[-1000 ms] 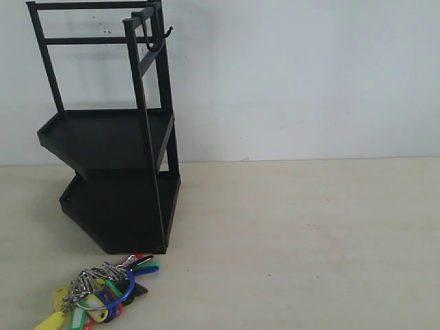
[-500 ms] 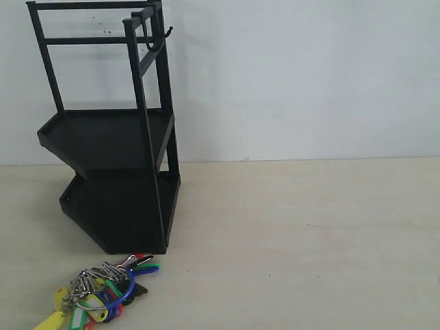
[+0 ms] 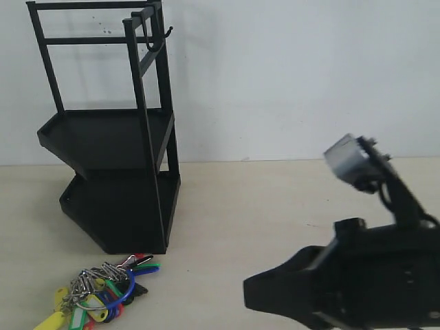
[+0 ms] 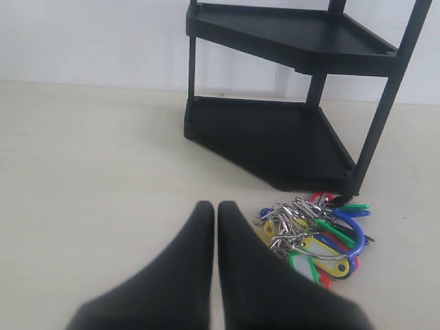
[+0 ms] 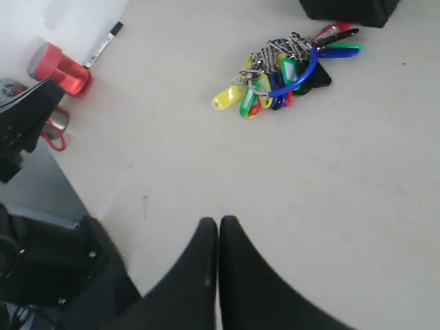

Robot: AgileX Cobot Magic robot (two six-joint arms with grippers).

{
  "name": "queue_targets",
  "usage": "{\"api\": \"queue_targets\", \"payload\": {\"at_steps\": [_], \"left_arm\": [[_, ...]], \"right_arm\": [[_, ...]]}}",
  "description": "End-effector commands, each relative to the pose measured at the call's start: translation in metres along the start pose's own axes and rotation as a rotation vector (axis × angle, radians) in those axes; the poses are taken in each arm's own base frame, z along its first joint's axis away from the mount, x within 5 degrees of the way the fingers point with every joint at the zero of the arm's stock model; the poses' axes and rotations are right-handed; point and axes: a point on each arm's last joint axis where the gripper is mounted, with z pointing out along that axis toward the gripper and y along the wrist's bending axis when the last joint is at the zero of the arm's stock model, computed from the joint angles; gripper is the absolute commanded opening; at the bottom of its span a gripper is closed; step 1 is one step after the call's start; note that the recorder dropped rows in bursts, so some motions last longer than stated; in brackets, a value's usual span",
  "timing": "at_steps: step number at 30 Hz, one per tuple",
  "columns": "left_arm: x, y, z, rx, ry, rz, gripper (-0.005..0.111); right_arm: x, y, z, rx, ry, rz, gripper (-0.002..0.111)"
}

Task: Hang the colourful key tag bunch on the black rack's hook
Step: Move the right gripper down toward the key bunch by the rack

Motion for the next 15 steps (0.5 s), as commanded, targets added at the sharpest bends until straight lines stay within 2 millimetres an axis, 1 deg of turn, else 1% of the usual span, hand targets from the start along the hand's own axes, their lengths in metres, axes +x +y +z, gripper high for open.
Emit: {"api": "queue_targets", "payload": {"at_steps": [1,3,4,6,8,11,12,13,15], "left_arm": [[-0.001,0.0,0.0,-0.001,-0.011,0.008,0.004],[-0.001,0.0,0.0,-0.001,-0.011,0.008,0.004],[-0.001,0.0,0.0,-0.001,-0.011,0.008,0.004],[-0.001,0.0,0.0,-0.001,-0.011,0.008,0.004],[-0.001,0.0,0.0,-0.001,-0.011,0.008,0.004],[-0.001,0.0,0.0,-0.001,-0.011,0.008,0.004],[-0.001,0.0,0.0,-0.001,-0.011,0.008,0.004],[-0.001,0.0,0.0,-0.001,-0.011,0.008,0.004],[-0.001,0.0,0.0,-0.001,-0.011,0.008,0.004]], "right_arm": [[-0.002,-0.015,0.048,0.033,0.008,0.011,0.0],[-0.004,-0.016,0.072,0.007,0.043,0.041,0.002],[-0.005,-0.015,0.085,-0.012,0.064,0.036,0.005],[-0.01,-0.013,0.107,-0.038,0.098,0.023,0.012],[-0.014,-0.014,0.129,-0.049,0.126,0.031,0.021],[-0.019,-0.021,0.156,-0.037,0.147,0.067,0.037],[-0.019,-0.025,0.163,-0.026,0.155,0.088,0.041],[-0.02,-0.029,0.171,-0.017,0.159,0.113,0.043],[-0.023,-0.035,0.184,0.002,0.161,0.147,0.043]]}}
